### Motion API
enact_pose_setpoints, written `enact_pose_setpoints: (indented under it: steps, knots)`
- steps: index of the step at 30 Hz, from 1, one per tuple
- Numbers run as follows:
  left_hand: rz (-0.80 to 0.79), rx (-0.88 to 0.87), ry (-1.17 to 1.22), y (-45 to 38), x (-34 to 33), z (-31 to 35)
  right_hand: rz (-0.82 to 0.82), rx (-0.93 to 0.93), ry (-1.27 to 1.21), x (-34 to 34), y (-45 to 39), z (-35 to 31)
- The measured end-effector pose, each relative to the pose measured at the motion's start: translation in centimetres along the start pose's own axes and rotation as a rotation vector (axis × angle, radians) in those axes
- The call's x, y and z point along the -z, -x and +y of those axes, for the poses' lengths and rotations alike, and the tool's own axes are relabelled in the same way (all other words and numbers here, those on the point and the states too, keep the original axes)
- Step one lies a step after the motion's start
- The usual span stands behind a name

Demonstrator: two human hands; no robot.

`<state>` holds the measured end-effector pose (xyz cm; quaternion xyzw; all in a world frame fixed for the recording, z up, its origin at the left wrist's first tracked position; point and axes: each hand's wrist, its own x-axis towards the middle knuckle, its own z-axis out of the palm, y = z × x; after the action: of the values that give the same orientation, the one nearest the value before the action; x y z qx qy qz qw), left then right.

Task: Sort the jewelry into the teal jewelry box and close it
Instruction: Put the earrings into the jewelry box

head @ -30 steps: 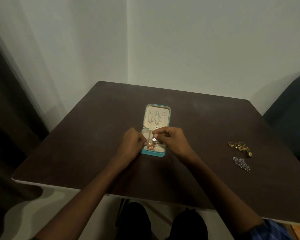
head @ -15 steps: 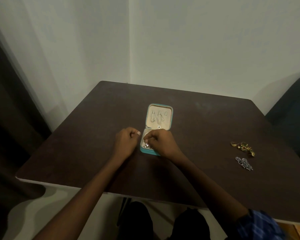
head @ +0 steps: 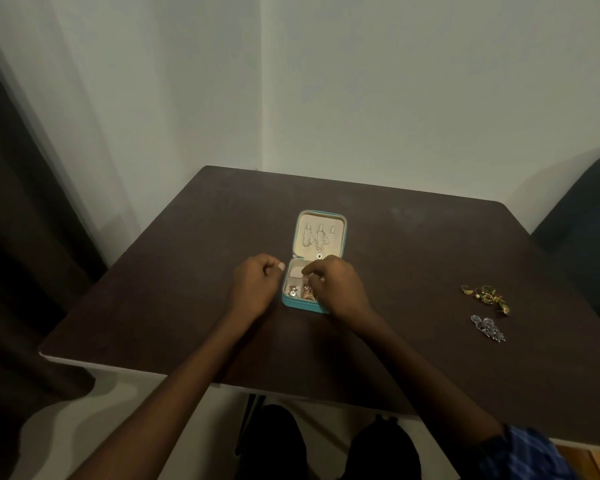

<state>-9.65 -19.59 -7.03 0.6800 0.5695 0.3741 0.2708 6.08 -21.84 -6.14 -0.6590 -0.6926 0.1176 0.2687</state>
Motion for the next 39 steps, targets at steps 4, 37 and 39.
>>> enact_pose_setpoints:
  steps: [4, 37, 39]
  knots:
    - [0.046, -0.083, -0.056, 0.4, -0.8, 2.1, 0.038, -0.019, -0.007, 2.1, 1.2, 2.5]
    - [-0.502, -0.494, -0.412, 5.3, -22.9, 16.7, 0.199, -0.384, 0.248, 13.5, 12.3, 21.1]
    - [-0.52, -0.468, -0.407, 5.2, -23.4, 16.8, 0.178, -0.374, 0.276, 13.4, 12.1, 21.2]
